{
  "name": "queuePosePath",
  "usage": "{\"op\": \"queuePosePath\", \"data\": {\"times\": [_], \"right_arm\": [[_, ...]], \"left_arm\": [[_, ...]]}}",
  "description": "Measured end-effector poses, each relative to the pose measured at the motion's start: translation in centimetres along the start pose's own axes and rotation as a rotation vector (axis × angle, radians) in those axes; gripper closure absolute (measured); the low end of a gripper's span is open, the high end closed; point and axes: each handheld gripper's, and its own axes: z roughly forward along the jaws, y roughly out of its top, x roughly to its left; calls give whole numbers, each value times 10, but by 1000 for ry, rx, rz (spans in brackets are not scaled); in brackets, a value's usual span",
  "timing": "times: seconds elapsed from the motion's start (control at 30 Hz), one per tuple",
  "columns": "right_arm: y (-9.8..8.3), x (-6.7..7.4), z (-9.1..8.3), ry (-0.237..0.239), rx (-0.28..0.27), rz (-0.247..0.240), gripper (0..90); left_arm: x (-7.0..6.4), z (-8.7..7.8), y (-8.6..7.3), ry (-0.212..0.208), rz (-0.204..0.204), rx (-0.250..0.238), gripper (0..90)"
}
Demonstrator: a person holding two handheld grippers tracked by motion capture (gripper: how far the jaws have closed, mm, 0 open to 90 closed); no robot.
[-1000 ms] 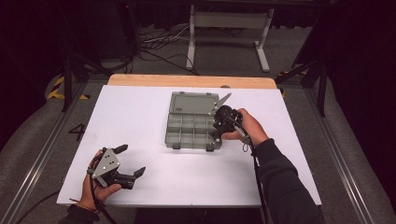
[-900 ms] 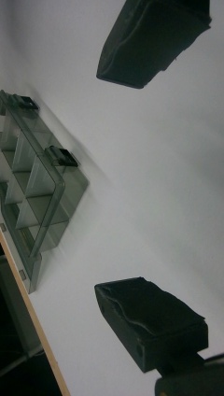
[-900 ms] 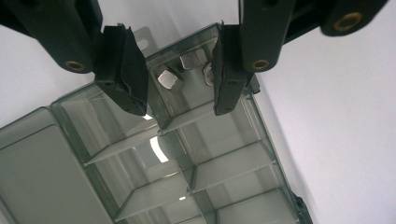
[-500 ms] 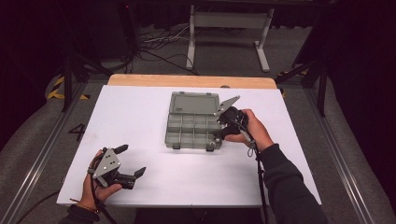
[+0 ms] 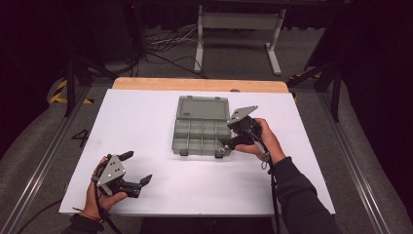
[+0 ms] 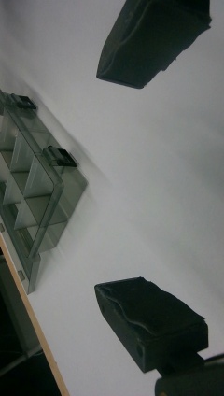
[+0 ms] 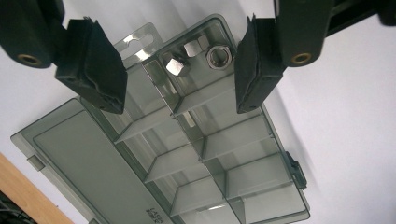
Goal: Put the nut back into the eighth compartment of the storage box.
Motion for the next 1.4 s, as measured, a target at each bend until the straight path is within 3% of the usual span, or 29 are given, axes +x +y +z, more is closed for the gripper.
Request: {"op": "queuePosePath", "data": {"times": [0.27, 0.53, 0.97, 1.4], "right_arm": [[-10, 7, 0, -41, -79, 17, 269], [-20, 12, -2, -75, -95, 25, 217], [-38, 17, -11, -111, -184, 74, 145], [-51, 26, -20, -163, -230, 50, 115]], "left_arm": [[0, 0, 0, 2, 1, 1, 26], [0, 1, 0, 0, 1, 1, 26], [-1, 1, 0, 0, 4, 7, 26], [0, 1, 0, -2, 5, 3, 26]]}}
